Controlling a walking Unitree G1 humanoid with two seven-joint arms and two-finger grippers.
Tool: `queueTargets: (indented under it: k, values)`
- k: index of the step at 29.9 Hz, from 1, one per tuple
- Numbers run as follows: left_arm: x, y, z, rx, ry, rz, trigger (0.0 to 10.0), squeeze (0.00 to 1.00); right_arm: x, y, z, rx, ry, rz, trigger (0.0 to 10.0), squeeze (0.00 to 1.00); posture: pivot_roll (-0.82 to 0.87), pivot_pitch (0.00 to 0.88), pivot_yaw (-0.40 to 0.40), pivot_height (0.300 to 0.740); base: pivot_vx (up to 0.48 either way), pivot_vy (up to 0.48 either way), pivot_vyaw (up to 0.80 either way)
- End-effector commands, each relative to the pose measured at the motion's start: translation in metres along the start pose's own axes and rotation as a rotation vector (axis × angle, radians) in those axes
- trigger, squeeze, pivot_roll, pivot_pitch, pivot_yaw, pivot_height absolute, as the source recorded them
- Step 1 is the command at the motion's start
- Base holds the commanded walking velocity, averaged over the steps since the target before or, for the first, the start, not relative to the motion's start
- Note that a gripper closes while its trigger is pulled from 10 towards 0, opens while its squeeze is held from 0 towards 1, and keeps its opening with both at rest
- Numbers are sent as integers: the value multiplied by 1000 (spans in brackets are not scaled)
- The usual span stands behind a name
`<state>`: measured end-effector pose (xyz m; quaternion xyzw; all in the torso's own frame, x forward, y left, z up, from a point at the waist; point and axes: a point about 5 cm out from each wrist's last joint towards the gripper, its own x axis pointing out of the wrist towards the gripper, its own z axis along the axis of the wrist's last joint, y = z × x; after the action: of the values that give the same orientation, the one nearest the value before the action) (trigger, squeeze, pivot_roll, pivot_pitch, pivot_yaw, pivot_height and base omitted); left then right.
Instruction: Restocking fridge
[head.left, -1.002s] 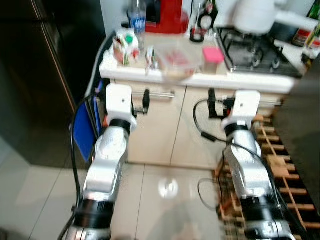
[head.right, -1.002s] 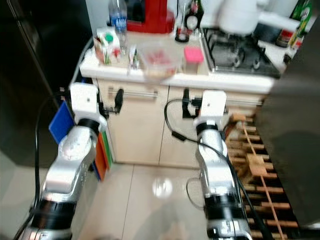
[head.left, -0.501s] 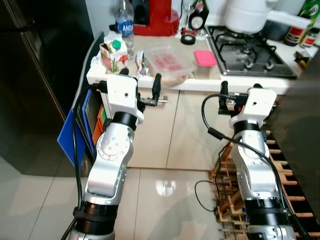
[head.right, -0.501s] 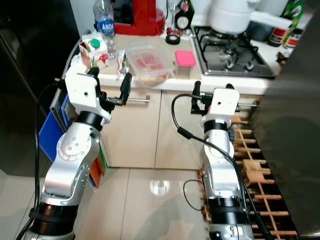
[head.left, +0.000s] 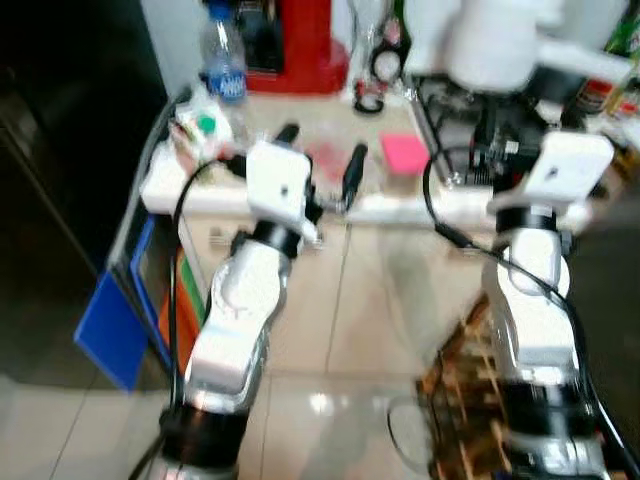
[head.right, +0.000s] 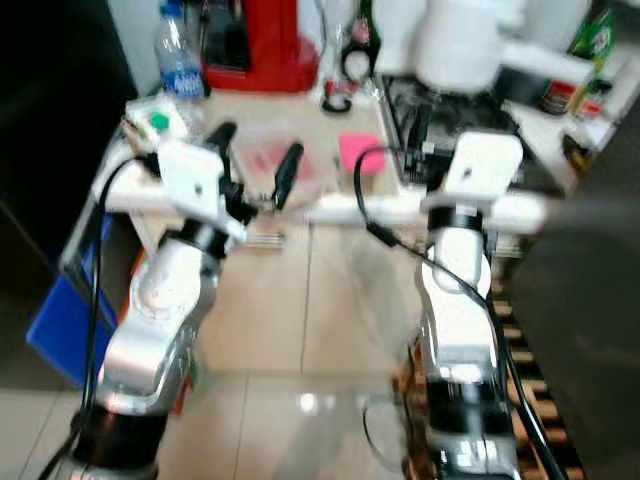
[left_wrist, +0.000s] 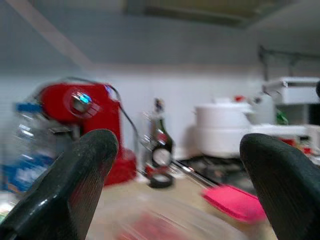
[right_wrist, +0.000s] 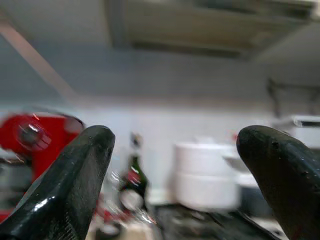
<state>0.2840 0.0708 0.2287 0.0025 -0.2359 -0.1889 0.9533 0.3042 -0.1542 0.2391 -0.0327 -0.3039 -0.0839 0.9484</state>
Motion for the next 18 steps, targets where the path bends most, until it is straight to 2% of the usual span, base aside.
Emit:
queueTargets:
  k: [1, 4, 10, 14, 15, 16, 18]
  values:
    - [0, 2, 0, 16, 3, -2, 10000, 0, 2, 2, 5, -6, -26, -1, 10000, 43, -8, 0, -17, 740, 480, 0, 0]
    - [4, 5, 0, 28, 7, 15, 10000, 0, 1, 1, 3, -7, -11, -7, 10000, 39, -8, 0, -16, 740, 325, 0, 0]
    - [7, 10, -1, 35, 32, 27, 10000, 0, -4, 1, -10, 37, 92, 2, 10000, 35, -7, 0, -12, 740, 0, 0, 0]
    - [6, 12, 0, 9, 47, 40, 10000, 0, -8, 7, -17, 141, 191, 35, 10000, 31, 2, 0, -11, 740, 0, 0, 0]
    - [6, 13, -2, -19, 73, 50, 10000, 0, -8, 11, -22, 168, 245, 66, 10000, 31, 9, 0, -13, 740, 0, 0, 0]
    - [6, 13, -2, -19, 73, 50, 10000, 0, -8, 11, -22, 168, 245, 66, 10000, 31, 9, 0, -13, 740, 0, 0, 0]
    - [4, 15, -2, -17, 80, 62, 10000, 0, -8, 20, -29, 201, 316, 121, 10000, 27, 20, 0, -20, 740, 0, 0, 0]
